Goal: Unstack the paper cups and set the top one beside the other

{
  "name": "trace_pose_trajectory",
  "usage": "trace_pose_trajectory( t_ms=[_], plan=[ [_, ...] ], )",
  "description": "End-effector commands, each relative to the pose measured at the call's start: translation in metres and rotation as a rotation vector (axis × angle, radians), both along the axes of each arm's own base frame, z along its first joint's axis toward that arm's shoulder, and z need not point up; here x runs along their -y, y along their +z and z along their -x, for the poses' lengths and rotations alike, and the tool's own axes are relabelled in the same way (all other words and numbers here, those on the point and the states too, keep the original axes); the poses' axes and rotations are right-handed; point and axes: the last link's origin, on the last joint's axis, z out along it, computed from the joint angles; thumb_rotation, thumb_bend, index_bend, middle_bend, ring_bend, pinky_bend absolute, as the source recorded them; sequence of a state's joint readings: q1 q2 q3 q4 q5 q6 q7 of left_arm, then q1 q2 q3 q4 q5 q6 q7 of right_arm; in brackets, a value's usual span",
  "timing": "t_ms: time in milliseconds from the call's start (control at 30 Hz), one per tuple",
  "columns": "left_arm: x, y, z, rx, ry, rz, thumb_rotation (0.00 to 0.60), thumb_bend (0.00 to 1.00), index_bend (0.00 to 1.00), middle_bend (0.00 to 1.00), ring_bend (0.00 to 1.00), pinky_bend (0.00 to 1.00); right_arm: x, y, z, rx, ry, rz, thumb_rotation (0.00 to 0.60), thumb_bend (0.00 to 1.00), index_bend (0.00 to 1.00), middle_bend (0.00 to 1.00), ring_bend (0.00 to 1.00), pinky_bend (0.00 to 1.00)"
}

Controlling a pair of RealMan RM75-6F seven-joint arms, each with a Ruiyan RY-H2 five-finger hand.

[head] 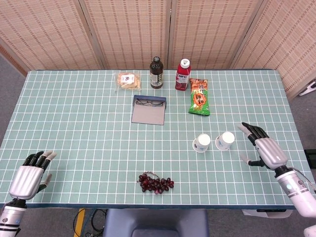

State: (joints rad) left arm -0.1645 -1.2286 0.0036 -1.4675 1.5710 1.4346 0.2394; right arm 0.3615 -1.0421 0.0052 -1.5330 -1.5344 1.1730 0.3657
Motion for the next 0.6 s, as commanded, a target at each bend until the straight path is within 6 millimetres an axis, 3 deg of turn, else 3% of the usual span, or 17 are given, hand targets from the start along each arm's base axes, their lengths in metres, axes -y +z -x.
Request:
trace_pose_trajectory(
  t_ms=[33, 267, 600],
  plan=[
    [0.001, 0.0, -0.001, 0.003, -0.002, 0.0, 0.6, 0.4, 0.21, 0.19, 0.15, 0.17, -0.023, -0.003, 0.013, -0.027, -0.003, 0.018, 0.6, 0.27, 0.0, 0.0, 0.0, 0.0],
    [-0.002, 0.002, 0.001, 0.015, 0.011, -0.006, 0.6, 0.4, 0.21, 0.19, 0.15, 0.17, -0.044, -0.008, 0.028, -0.032, -0.021, 0.06, 0.6, 0.27, 0.0, 0.0, 0.0, 0.0],
    [-0.004, 0.003, 0.003, 0.014, 0.002, 0.0, 0.6, 0.4, 0.21, 0.19, 0.15, 0.17, -0.048, -0.008, 0.031, -0.066, -0.044, 0.076, 0.6, 0.27, 0.0, 0.0, 0.0, 0.0]
  ],
)
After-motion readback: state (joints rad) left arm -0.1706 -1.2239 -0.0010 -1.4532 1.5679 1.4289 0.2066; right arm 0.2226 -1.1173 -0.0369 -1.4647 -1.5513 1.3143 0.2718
